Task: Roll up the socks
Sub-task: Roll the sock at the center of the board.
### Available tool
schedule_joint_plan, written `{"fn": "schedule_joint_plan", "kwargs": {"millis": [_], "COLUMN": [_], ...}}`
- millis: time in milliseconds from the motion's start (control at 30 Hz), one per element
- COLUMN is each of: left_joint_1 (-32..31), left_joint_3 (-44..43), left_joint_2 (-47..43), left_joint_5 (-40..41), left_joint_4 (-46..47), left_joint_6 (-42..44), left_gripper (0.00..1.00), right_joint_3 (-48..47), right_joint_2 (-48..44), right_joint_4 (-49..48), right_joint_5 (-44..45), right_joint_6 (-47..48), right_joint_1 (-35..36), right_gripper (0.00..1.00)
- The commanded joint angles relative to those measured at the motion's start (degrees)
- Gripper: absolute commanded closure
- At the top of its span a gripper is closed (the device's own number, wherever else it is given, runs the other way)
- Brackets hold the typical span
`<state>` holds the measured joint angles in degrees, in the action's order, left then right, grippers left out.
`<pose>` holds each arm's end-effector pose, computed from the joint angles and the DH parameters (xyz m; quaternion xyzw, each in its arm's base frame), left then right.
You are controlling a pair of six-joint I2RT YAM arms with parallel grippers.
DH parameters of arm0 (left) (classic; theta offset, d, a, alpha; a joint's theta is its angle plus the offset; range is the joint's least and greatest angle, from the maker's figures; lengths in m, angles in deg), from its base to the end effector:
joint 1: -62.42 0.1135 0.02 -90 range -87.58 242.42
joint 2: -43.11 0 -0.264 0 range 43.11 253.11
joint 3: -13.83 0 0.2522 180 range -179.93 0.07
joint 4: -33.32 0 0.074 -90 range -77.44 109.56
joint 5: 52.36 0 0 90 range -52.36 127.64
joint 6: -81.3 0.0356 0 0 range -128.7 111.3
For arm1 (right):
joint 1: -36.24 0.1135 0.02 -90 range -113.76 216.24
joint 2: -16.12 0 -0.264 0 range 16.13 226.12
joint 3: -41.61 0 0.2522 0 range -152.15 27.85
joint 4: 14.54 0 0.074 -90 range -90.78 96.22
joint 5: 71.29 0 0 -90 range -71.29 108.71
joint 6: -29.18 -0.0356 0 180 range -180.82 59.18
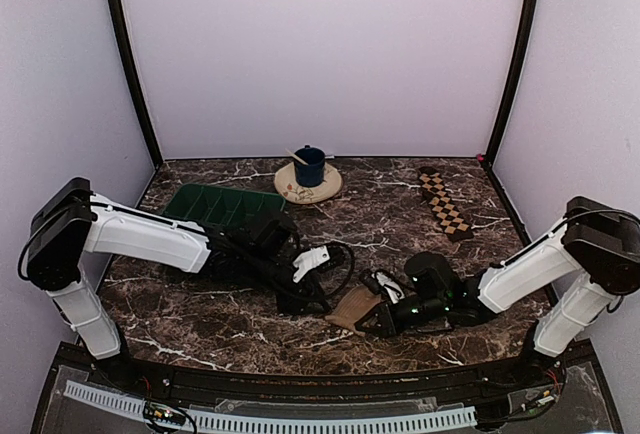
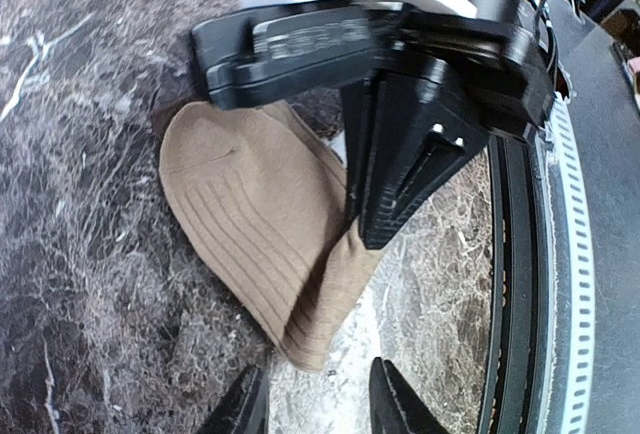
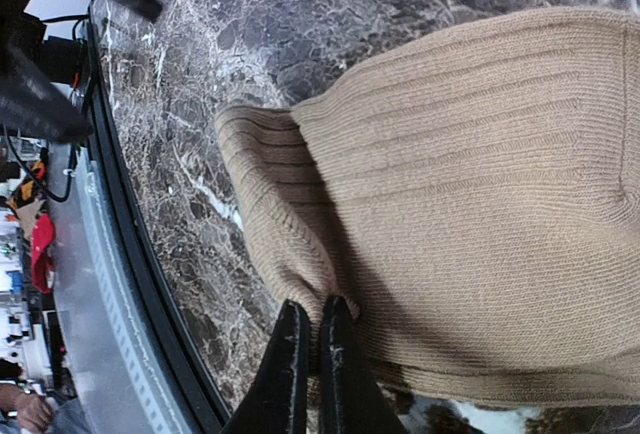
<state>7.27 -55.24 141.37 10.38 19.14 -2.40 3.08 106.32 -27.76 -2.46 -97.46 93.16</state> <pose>0.1894 -0.3006 0.1792 0.5362 0.7196 -0.3561 0.2607 0.1318 0.2260 0.1130 -0.2345 0.8573 0.4248 0.1722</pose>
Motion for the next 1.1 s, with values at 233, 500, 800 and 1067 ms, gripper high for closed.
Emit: {"fn": "schedule_joint_plan", "kwargs": {"millis": [233, 500, 800, 1067], "left_joint_1": [-6.69, -11.84, -16.32, -17.7], "left_joint_3": [2.01, 3.35, 5.45, 6.21], "left_joint_2": [-3.89, -2.17, -1.22, 1.56], "left_joint_5": [9.36, 17.45, 24.08, 30.03], "left_joint_4": [1.66, 3.69, 8.7, 14.03], "left_joint_6": [10.1, 16.13, 23.22, 26.94], "left_gripper": [0.66, 0.7, 0.79, 0.77], "right_joint_3": [3.89, 5.07, 5.48, 6.05], "right_joint_2": [0.23, -0.11, 0.38, 0.34], "right_joint_4": [-8.53, -9.08, -9.55, -10.31], "right_joint_5": [-4.41, -3.78, -4.04, -4.72], "right_joint_6": [-9.32, -11.02, -11.64, -12.31], "right_joint_1": [-1.54, -1.64, -1.73, -1.73], "right_gripper": [1.0, 1.0, 1.0, 1.0]}}
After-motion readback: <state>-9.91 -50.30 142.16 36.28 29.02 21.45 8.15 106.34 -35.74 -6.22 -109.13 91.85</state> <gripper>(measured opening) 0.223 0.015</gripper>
